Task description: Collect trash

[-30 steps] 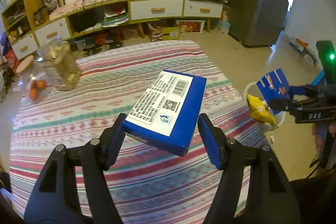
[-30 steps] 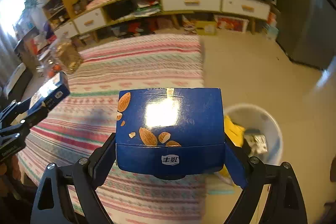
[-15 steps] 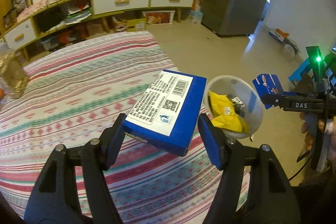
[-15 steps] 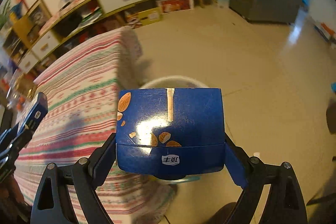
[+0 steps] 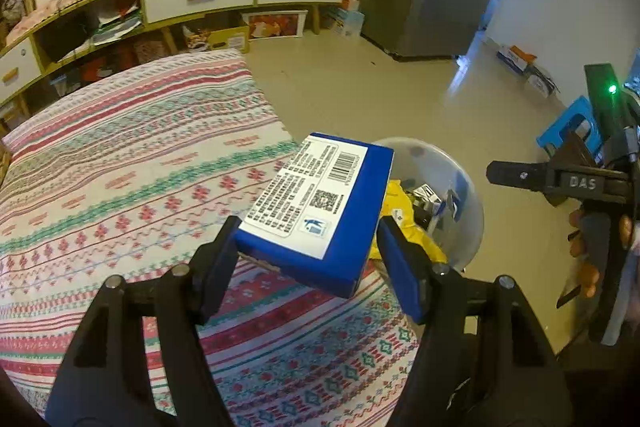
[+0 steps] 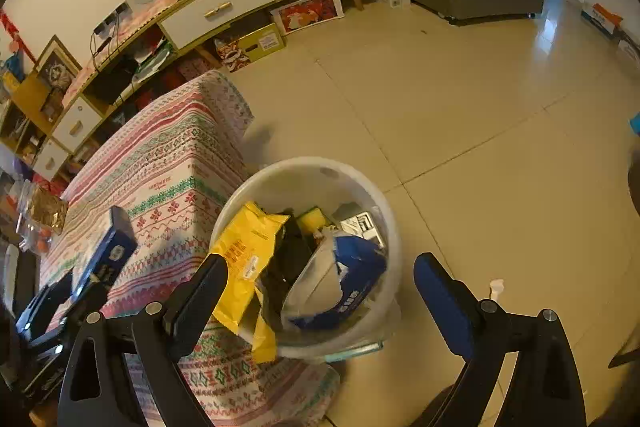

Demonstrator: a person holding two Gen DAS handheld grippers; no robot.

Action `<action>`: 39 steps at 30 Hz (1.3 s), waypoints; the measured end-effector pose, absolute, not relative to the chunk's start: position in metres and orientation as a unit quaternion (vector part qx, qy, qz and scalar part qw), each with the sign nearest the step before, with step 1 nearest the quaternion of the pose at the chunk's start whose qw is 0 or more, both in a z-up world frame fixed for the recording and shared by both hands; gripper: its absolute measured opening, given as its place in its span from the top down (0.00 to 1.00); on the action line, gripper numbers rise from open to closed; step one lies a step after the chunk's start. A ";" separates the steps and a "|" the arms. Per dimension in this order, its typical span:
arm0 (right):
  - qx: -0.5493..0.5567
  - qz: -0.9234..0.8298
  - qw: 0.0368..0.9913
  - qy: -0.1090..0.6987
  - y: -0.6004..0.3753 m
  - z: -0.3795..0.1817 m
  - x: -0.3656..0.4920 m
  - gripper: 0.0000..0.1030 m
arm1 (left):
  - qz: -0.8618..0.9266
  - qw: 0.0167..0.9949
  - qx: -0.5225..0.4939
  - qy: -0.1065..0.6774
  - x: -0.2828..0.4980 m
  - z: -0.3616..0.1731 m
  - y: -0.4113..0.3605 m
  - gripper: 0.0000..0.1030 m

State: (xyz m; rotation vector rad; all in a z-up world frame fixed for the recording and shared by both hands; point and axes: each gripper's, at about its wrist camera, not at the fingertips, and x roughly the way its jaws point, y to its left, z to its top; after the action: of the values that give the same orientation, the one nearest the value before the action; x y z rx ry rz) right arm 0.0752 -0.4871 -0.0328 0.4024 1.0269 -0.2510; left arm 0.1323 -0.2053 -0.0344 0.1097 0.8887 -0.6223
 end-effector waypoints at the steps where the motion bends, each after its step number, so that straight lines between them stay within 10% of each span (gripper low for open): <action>1: 0.189 -0.119 0.844 0.487 -0.487 -0.033 0.073 0.07 | -0.299 0.854 0.056 0.423 0.132 -0.035 -0.210 0.33; 20: 0.171 -0.182 0.821 0.514 -0.521 -0.032 0.009 0.07 | -0.387 0.818 0.107 0.411 0.134 -0.068 -0.299 0.23; 39: 0.124 -0.145 0.851 0.489 -0.444 0.006 -0.012 0.07 | -0.234 0.867 0.086 0.432 0.071 -0.019 -0.181 0.02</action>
State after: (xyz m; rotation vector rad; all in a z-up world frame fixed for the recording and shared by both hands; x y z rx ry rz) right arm -0.0116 -0.4442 0.0064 0.2606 1.0301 -0.3051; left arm 0.0709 -0.1806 -0.0194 0.1809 0.9043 -0.4891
